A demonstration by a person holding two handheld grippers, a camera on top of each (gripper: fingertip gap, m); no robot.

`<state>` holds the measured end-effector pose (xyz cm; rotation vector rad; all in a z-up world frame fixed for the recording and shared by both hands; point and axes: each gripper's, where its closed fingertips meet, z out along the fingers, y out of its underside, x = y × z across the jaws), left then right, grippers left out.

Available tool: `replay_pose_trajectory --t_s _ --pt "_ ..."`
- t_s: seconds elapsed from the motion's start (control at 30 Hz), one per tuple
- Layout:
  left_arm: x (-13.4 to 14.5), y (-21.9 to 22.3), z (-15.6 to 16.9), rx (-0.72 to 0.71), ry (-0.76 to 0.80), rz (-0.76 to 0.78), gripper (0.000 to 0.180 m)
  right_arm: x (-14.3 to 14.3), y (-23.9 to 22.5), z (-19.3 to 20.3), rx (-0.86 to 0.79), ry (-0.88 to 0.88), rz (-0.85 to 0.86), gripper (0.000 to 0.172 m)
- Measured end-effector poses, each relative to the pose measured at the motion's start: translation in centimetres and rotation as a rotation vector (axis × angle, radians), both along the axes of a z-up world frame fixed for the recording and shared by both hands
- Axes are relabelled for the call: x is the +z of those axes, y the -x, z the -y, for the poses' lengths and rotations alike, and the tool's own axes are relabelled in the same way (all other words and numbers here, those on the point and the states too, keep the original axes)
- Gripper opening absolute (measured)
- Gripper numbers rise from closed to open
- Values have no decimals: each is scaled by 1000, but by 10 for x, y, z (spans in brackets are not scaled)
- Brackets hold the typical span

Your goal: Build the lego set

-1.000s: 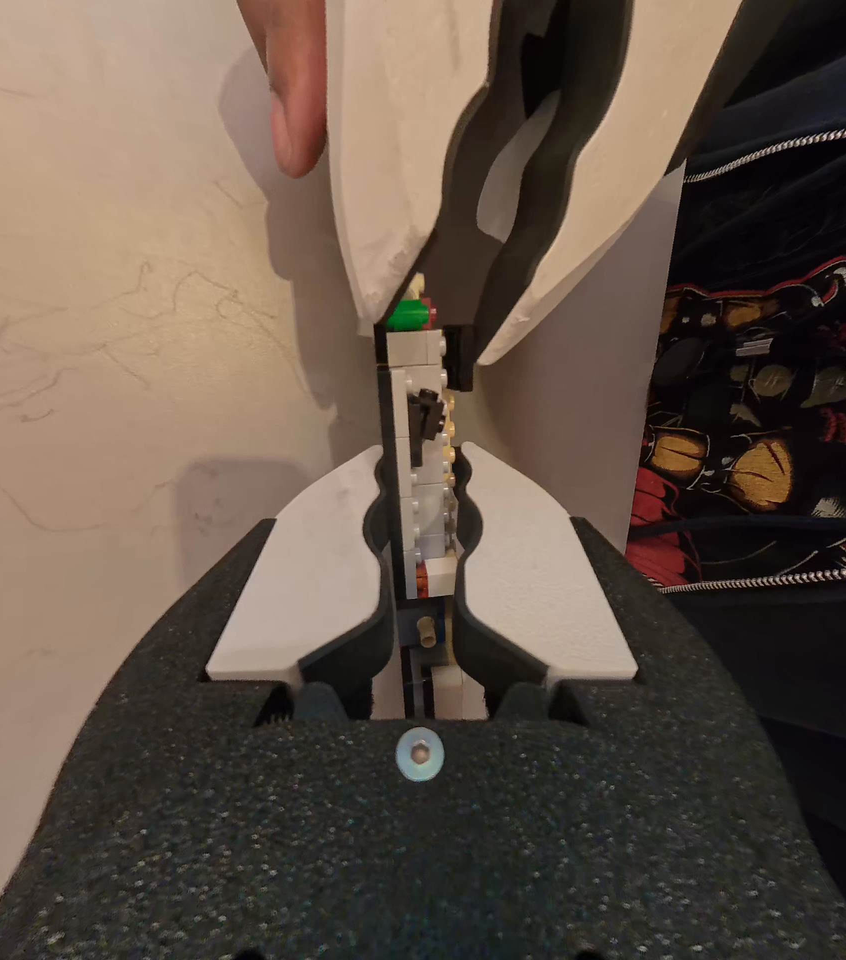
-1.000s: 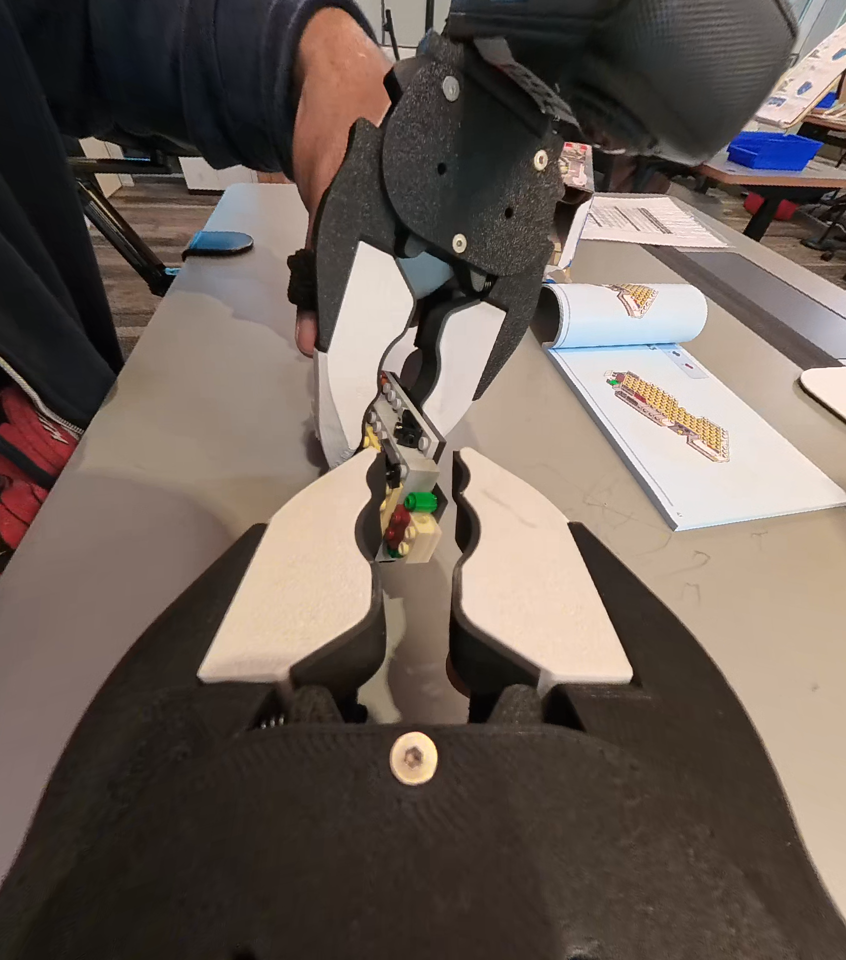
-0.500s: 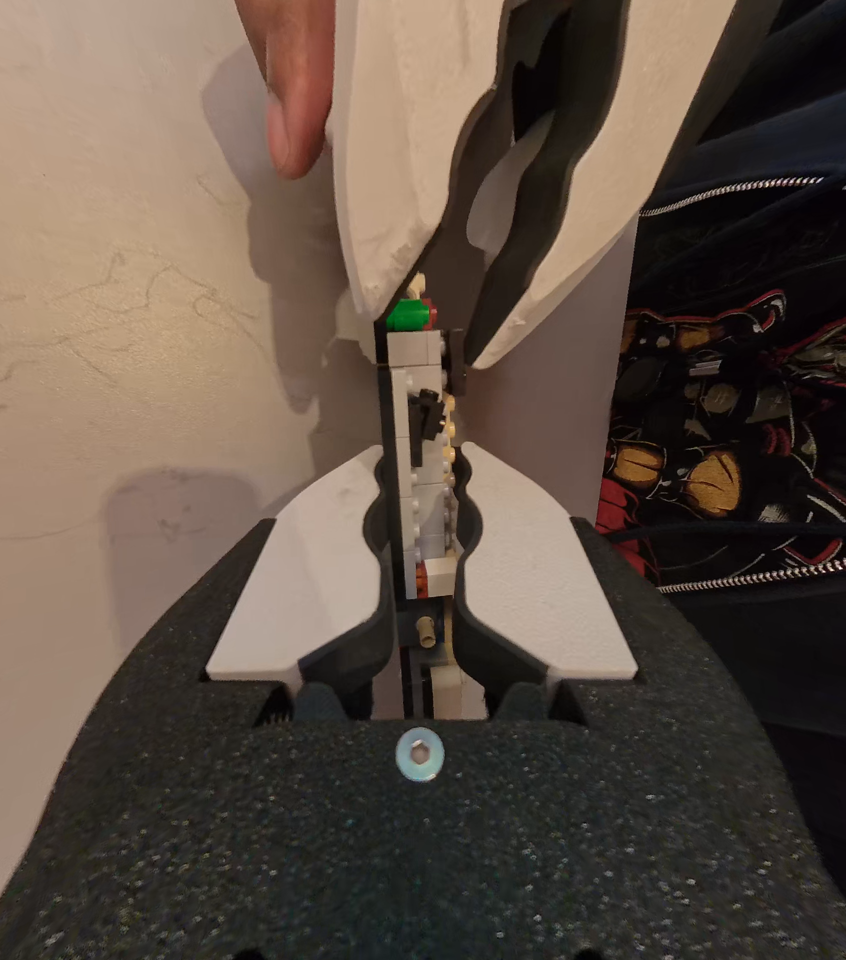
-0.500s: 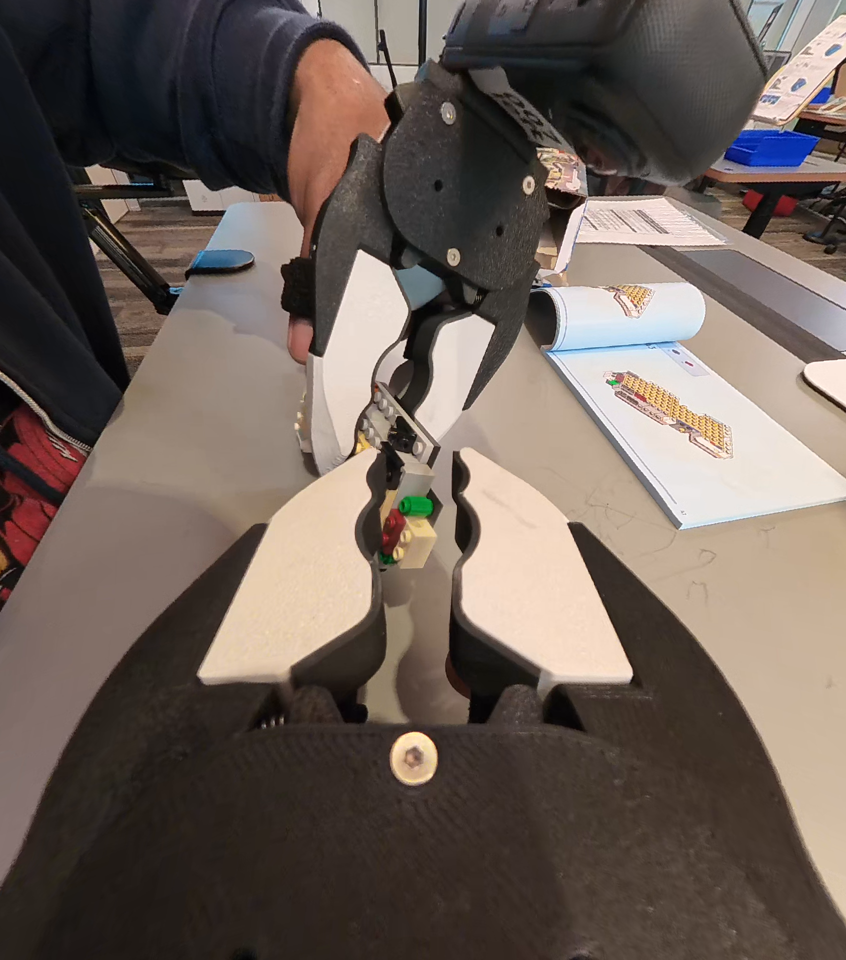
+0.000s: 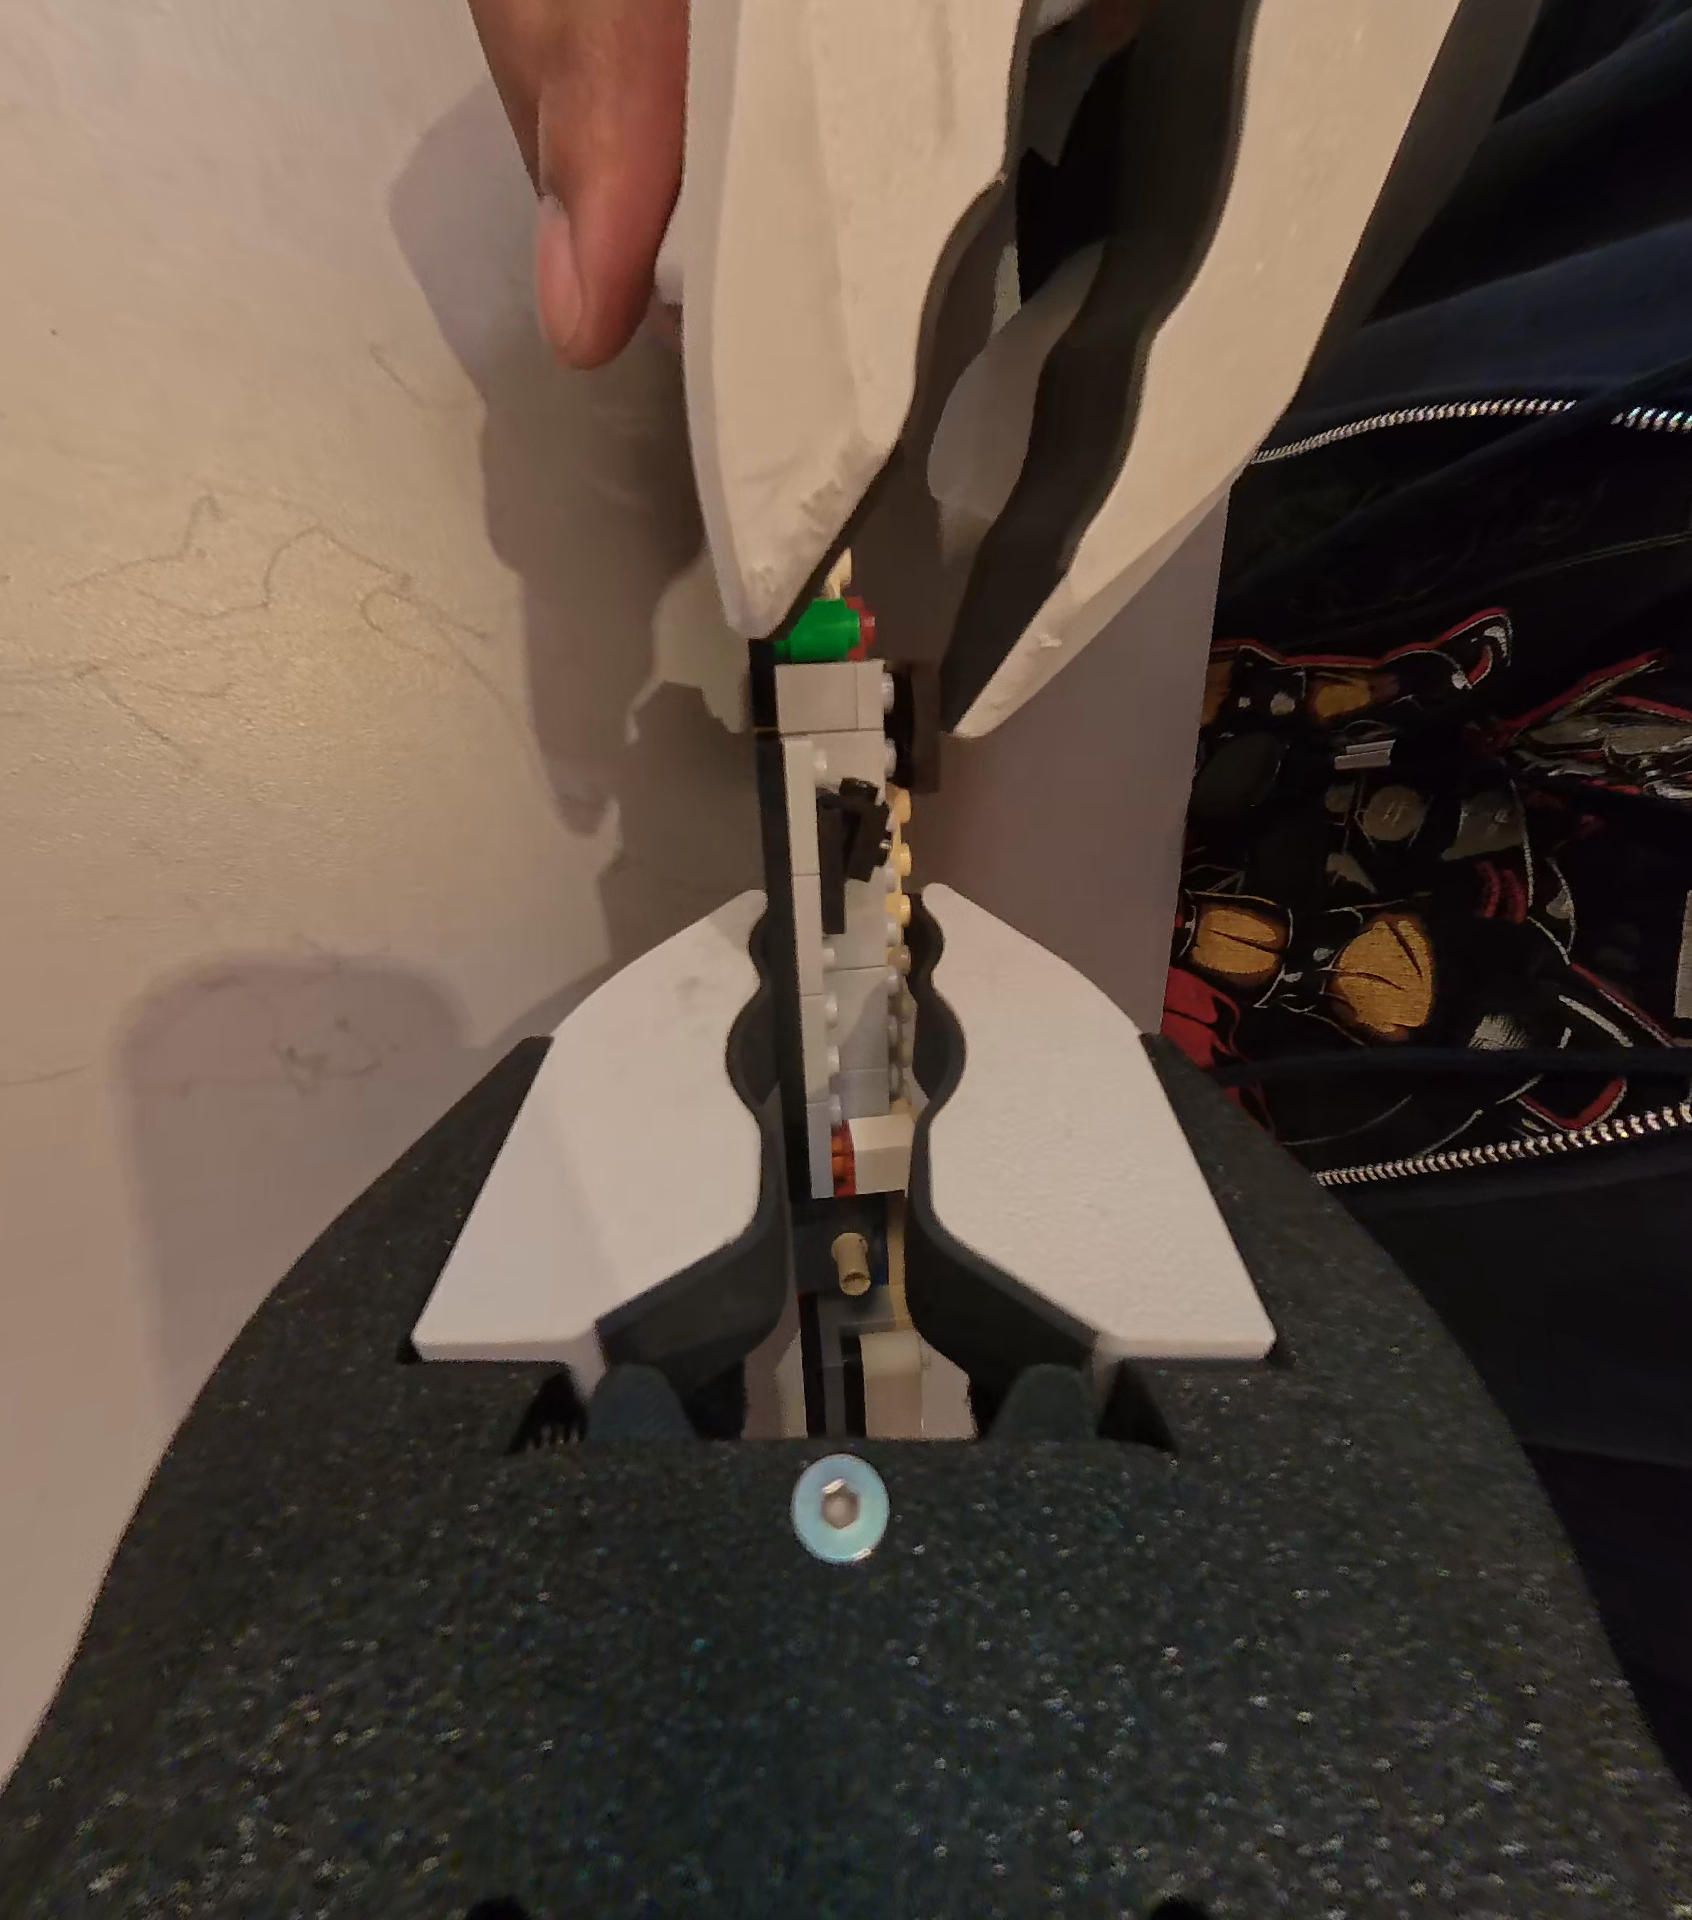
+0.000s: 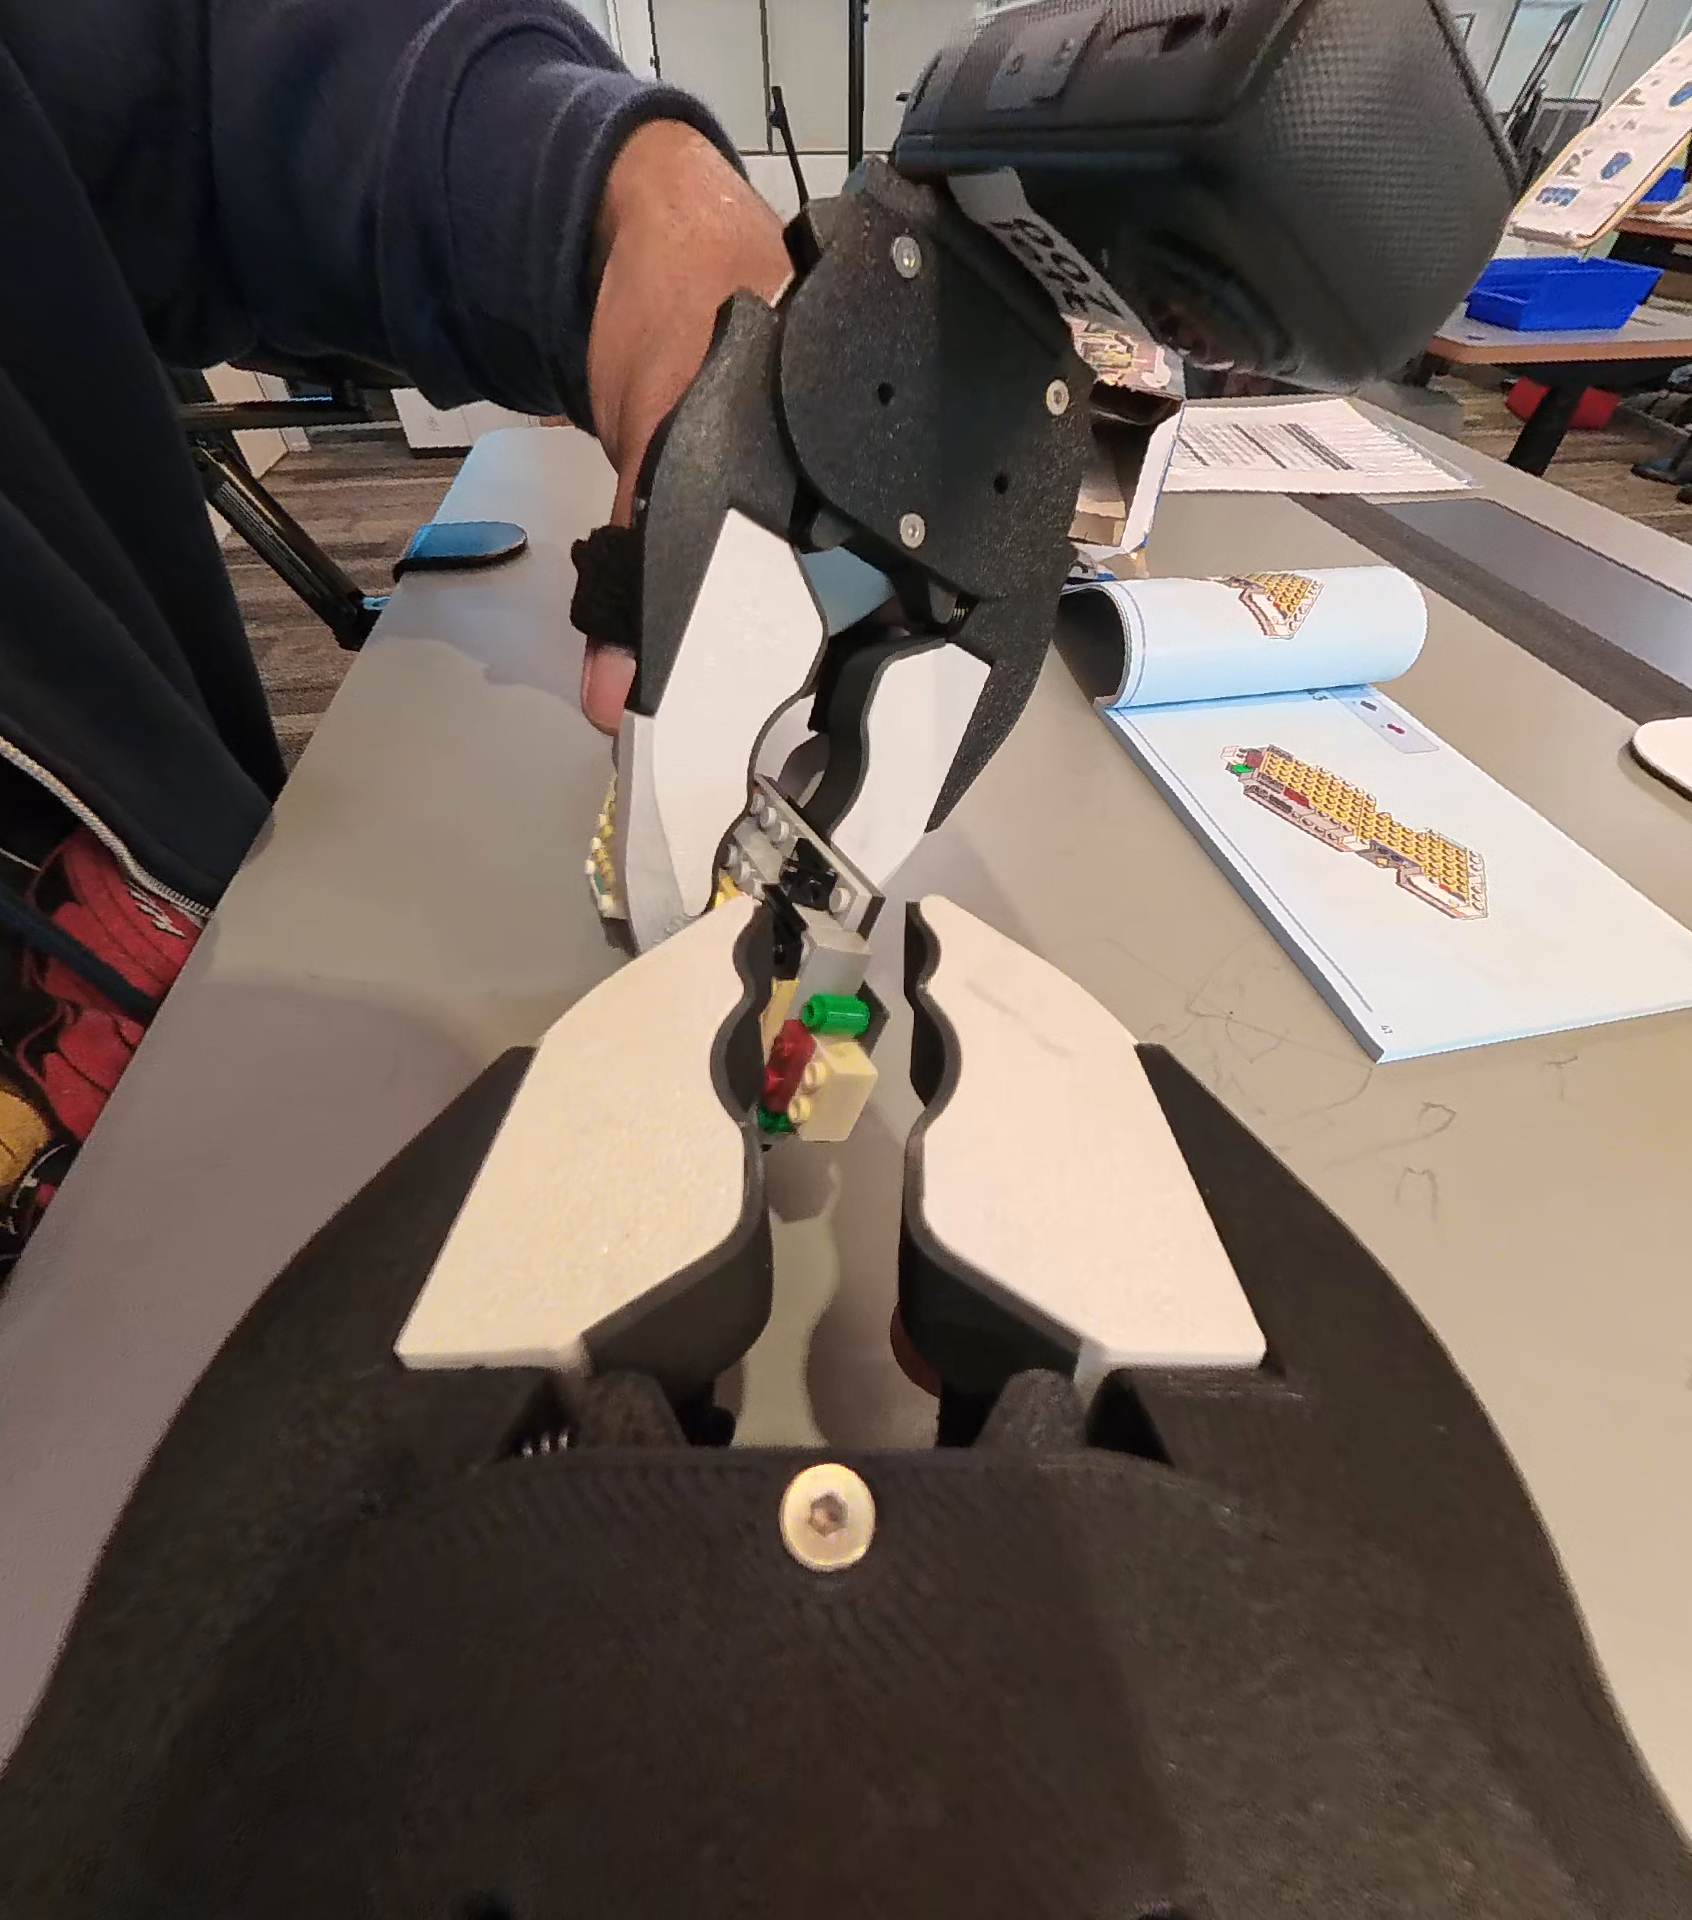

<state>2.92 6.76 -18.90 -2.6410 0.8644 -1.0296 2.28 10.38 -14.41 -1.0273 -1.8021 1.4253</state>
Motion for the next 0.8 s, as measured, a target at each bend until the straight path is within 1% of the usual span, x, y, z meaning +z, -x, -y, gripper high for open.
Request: replay_pose_trajectory --t_s 0.8 --pt "2 -5 3 8 20 46 21 2 -2 1 14 48 6 25"
